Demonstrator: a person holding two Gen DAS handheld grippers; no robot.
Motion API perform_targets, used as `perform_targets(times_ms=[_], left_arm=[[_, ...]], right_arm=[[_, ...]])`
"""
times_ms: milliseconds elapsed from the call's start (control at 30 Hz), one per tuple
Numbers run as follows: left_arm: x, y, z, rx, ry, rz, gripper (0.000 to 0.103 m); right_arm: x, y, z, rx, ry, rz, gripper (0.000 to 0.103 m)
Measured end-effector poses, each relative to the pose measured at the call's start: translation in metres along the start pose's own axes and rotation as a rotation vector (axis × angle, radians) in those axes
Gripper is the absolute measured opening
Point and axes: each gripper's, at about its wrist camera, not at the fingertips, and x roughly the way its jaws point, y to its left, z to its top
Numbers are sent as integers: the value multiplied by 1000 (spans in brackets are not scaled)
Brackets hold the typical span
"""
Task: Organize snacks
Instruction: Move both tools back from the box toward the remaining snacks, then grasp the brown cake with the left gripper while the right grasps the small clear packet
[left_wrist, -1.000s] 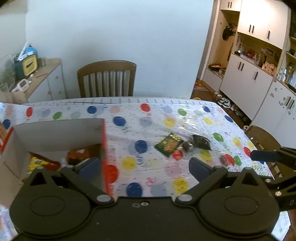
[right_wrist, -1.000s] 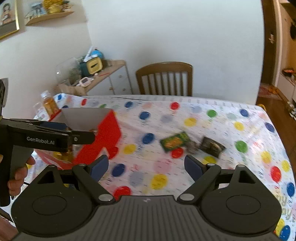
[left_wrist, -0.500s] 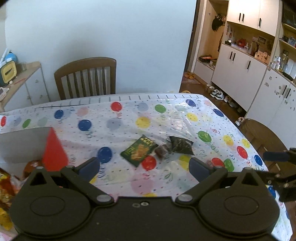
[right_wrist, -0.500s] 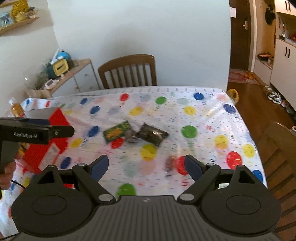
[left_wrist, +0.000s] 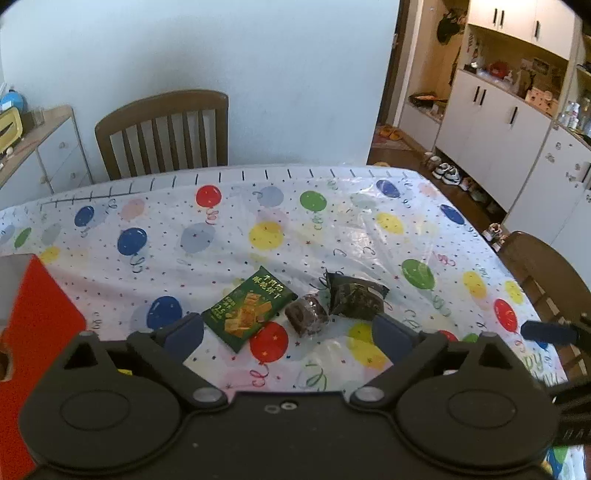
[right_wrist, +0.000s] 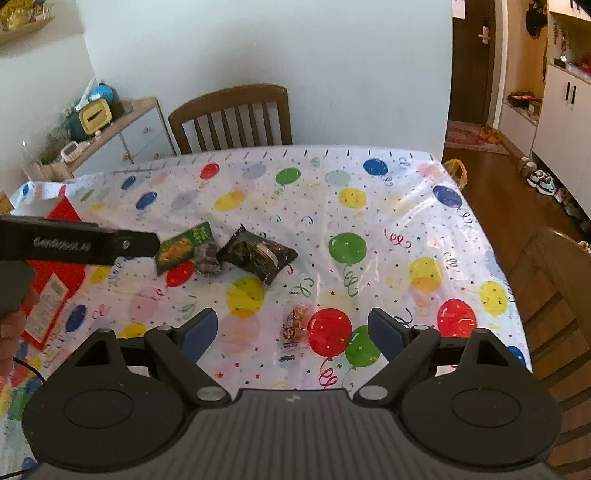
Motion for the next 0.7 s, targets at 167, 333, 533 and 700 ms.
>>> perform_targets(times_ms=[167, 333, 533, 700], left_arm=[[29, -2, 4, -32, 48, 16, 80], [55, -7, 3, -21, 88, 29, 70], [77, -10, 2, -12, 130, 27, 56], [88, -13, 4, -9, 142, 20, 53]], right_arm=[[23, -1, -2, -6, 28, -7, 80], [43, 1, -3, -17, 61, -21, 64], [60, 8, -9, -47, 85, -16, 53], [70, 10, -10, -56, 98, -31, 43]])
